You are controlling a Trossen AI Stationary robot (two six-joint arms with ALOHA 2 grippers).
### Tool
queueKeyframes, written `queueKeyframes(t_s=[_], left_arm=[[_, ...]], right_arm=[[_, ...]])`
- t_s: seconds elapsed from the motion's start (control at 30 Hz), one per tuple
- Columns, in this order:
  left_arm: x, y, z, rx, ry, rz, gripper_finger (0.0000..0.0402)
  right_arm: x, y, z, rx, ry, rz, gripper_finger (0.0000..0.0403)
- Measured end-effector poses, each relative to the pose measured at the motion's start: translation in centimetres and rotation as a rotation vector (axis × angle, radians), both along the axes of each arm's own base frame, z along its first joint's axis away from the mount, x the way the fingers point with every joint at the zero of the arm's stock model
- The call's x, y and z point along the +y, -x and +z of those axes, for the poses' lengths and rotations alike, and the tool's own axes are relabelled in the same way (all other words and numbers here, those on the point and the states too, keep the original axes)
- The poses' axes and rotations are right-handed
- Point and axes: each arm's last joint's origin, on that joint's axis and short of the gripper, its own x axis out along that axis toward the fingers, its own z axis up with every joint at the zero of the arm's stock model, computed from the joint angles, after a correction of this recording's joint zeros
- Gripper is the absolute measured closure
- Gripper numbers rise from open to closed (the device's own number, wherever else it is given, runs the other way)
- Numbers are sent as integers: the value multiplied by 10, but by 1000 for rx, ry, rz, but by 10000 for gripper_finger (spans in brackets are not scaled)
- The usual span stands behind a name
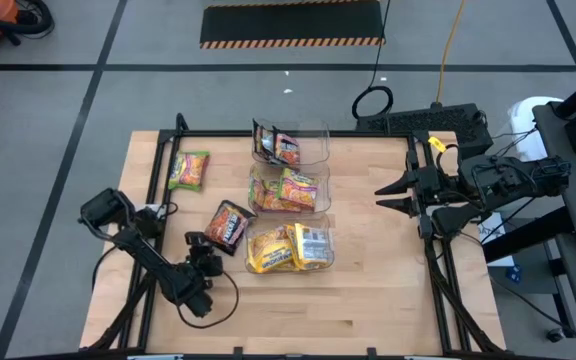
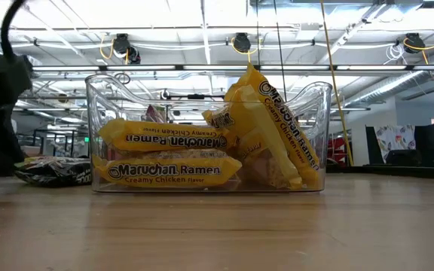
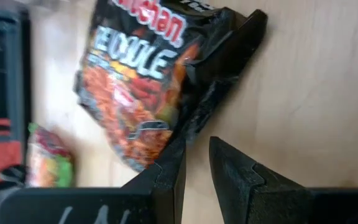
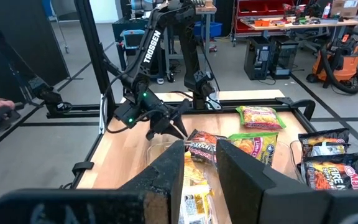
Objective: Sort Maruchan noodles
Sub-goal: Put the black noodle pack into the top transparent bin
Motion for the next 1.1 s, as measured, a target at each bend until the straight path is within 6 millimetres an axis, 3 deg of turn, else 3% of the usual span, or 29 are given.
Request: queueKeyframes(t_s=[0.3,0.7,1.1], left_arm=[[9,10,10,6,-210,-50,323],[-6,22,1,-113,-185,-175,323],[5,37,-13,-43,-229,-238,323]], right_arm=[[0,0,0,-2,39,9,312],[0,0,1,-16,29,3,312],[0,-1,5,-53,26,3,312]])
